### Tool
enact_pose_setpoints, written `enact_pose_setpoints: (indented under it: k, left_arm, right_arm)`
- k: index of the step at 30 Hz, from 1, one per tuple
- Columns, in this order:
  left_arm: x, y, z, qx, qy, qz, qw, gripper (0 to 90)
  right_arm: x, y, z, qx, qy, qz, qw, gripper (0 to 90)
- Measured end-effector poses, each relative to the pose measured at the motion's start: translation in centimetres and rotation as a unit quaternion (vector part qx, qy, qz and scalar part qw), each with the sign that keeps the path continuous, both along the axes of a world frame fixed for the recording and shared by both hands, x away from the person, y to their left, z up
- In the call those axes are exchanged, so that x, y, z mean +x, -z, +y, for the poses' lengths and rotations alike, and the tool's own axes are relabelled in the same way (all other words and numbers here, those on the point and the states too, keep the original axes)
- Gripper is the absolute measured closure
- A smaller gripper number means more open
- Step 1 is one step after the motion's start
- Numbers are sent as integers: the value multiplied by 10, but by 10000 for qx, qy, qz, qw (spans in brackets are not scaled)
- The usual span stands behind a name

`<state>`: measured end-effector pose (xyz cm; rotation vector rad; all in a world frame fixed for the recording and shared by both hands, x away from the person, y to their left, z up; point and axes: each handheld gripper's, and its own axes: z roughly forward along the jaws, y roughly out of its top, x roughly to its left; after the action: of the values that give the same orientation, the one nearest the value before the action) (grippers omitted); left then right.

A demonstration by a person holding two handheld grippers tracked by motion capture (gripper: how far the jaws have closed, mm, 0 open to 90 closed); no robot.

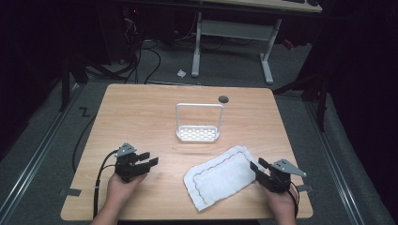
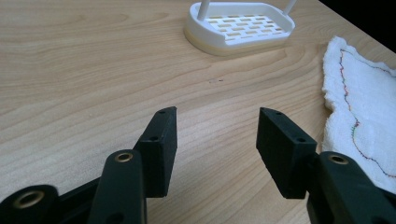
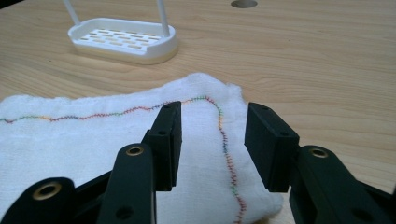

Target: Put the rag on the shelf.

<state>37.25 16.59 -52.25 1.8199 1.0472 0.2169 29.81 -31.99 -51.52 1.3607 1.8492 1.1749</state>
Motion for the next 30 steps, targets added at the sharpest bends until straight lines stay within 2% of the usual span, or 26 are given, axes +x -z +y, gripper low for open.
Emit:
enact_pose_setpoints:
  k: [6,11,15,23,27,30]
  left_arm:
    - [-1,-1,-4,-29,-11,-23,10000,481]
    - [-1,2,-10,-12,71,32,10000,474]
    - [-1,3,-15,71,134,3,9999,472]
    - [0,3,-16,83,164,12,9998,469]
    - [-2,2,-25,50,314,-7,9995,471]
    - [-3,3,-40,23,551,58,9985,537]
  right_arm:
    - [-2,4,-6,42,-36,135,9999,563]
    - [-2,3,-9,100,-52,108,9999,563]
    - [-1,4,-10,97,-74,122,9999,564]
    - [-1,4,-11,115,-77,124,9998,564]
    - [-1,4,-11,123,-71,137,9998,566]
    - [-2,4,-11,131,-55,163,9998,570]
